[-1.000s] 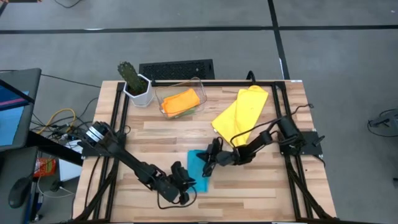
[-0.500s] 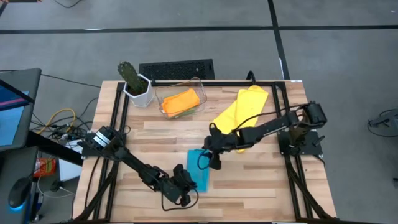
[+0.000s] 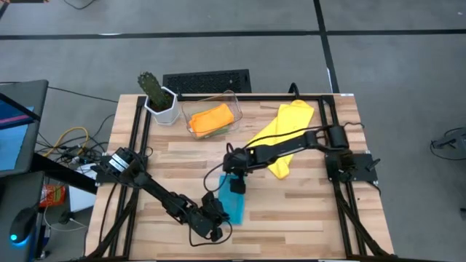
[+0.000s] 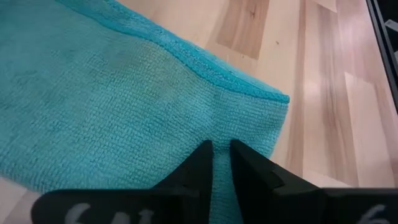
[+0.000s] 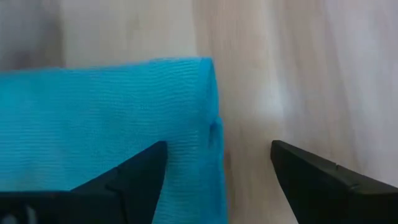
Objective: Fold microfiber towels
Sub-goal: Put the blue microfiber cloth into the transparent bin
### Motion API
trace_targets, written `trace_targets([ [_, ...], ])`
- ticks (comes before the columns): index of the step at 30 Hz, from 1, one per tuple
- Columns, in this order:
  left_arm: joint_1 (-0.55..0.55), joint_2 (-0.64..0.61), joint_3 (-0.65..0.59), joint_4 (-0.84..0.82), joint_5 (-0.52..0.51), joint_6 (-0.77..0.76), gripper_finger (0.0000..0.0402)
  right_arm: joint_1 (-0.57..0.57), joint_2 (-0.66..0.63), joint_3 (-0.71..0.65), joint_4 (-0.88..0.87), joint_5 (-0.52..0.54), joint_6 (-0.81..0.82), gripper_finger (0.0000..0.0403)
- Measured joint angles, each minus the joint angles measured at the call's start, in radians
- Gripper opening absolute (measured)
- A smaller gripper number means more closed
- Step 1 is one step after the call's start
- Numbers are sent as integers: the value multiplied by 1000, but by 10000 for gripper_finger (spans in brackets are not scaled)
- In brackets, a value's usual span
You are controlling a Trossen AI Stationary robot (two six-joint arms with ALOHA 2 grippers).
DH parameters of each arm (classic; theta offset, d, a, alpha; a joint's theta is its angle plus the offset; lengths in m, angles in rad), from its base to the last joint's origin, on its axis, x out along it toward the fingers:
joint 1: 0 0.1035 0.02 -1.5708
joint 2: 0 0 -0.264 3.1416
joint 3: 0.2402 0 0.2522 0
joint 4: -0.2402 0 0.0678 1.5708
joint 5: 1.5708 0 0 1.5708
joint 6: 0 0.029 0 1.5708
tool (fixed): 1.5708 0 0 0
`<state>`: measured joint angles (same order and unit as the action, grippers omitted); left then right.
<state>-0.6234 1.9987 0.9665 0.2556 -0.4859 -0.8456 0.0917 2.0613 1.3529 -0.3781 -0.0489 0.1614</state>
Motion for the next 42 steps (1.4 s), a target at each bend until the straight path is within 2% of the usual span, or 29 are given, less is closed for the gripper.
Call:
trace_targets([
  [8, -6, -1, 0, -15, -5, -5, 52, 21, 72, 14, -44, 15, 10, 314],
  [11, -6, -1, 0, -17, -3, -6, 52, 43, 79, 15, -46, 34, 15, 296],
  [18, -6, -1, 0, -23, -1, -26, 52, 73, 81, 20, -47, 40, 15, 193],
  [23, -4, -13, 0, -53, 7, -74, 52, 70, 82, 23, -49, -27, -13, 95],
  [27, -4, -65, -2, -171, 6, -118, 52, 58, 80, 29, -65, -107, -33, 25],
  [36, -2, -352, -4, -540, -100, -120, 52, -28, 102, 209, -300, -178, -86, 21],
  [42, -33, -561, -2, -696, -208, -92, 52, -136, 101, 351, -371, -152, -92, 21],
])
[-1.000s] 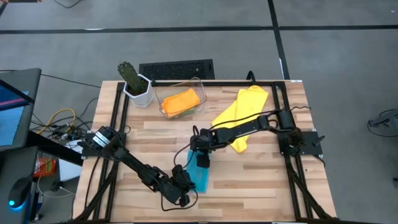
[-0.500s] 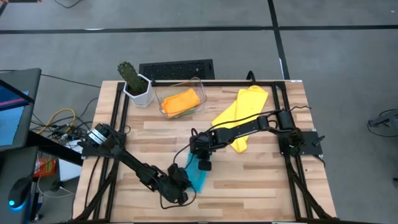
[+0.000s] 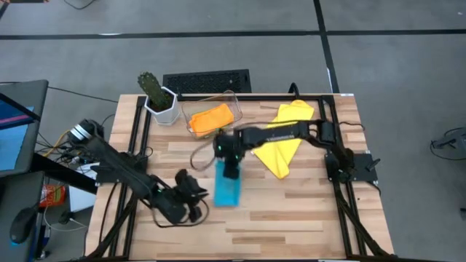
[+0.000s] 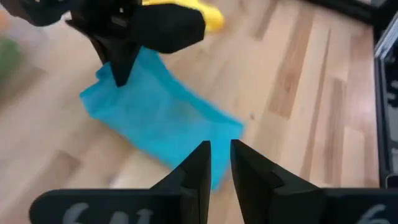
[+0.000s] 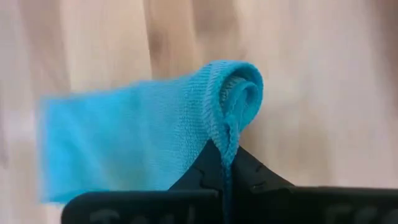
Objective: Fold microfiber towels
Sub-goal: Put the blue microfiber cloth into the transparent bin
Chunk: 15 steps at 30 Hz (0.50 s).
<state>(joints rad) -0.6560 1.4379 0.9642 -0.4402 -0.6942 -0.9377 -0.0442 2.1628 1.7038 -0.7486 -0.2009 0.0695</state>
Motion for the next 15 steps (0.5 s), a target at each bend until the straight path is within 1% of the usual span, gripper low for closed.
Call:
trace_targets([
  [7, -44, -215, 0, -203, -126, -3, 52, -103, -3, 225, -46, 1, 6, 21],
  [12, -69, -318, 1, -301, -184, -7, 52, -177, -2, 369, -12, 18, 14, 21],
  [15, -73, -354, 1, -354, -194, -7, 52, -226, 1, 409, 56, 18, 71, 21],
])
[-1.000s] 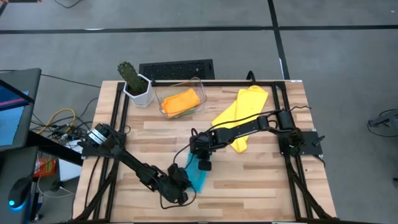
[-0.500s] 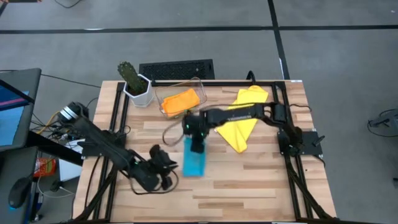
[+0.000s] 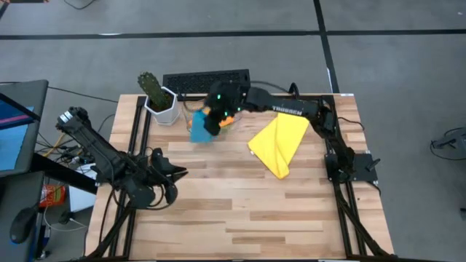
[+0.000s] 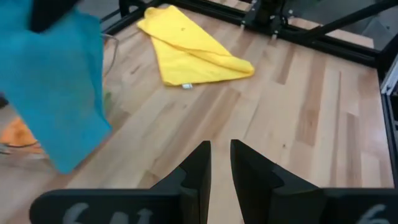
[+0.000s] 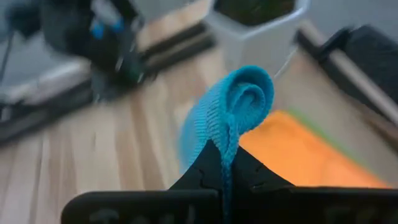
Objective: Fold microfiber towels
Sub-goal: Put the blue microfiber cloth into the transparent bin
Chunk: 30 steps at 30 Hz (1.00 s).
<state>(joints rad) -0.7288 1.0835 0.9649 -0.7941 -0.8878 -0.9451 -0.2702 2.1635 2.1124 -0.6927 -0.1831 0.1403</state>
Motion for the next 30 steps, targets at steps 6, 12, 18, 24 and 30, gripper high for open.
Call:
trace_targets([
  [6, 0, -19, 0, -52, -3, -1, 52, -90, 2, 0, 131, 2, 111, 21],
  [12, 0, -18, 0, -82, 0, -2, 52, -146, 2, -24, 160, 1, 199, 21],
  [18, 0, -18, 0, -112, -1, -2, 52, -145, 95, -66, 180, -22, 257, 21],
  [24, 0, -18, 0, -117, 0, -2, 52, -127, 173, -66, 125, -21, 312, 21],
  [30, 0, -18, 0, -118, -2, -2, 52, -130, 140, -66, 1, 74, 284, 21],
])
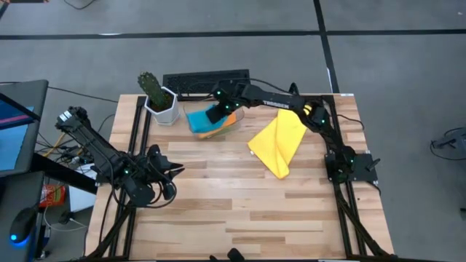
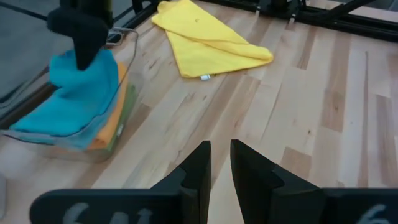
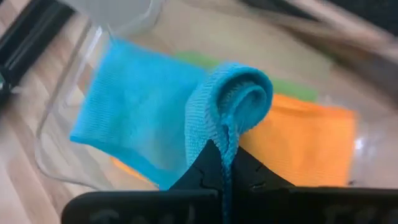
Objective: Fold microfiber towels
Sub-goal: Put the blue microfiber cloth into the transparent bin
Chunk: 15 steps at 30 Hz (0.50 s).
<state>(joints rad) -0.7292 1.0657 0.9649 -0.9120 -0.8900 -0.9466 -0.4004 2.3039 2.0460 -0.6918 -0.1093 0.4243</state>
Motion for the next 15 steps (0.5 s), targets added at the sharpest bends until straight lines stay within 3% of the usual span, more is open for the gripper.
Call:
trace_targets([
  [6, 0, 0, 0, -15, -39, 0, 52, 0, -28, 2, -34, 59, -3, 24],
  [11, 0, 0, 0, -15, -40, -11, 52, 6, -27, 2, -94, 157, 8, 63],
  [15, 0, 0, 0, -15, -40, -25, 52, 8, -27, 2, -93, 153, -34, 88],
])
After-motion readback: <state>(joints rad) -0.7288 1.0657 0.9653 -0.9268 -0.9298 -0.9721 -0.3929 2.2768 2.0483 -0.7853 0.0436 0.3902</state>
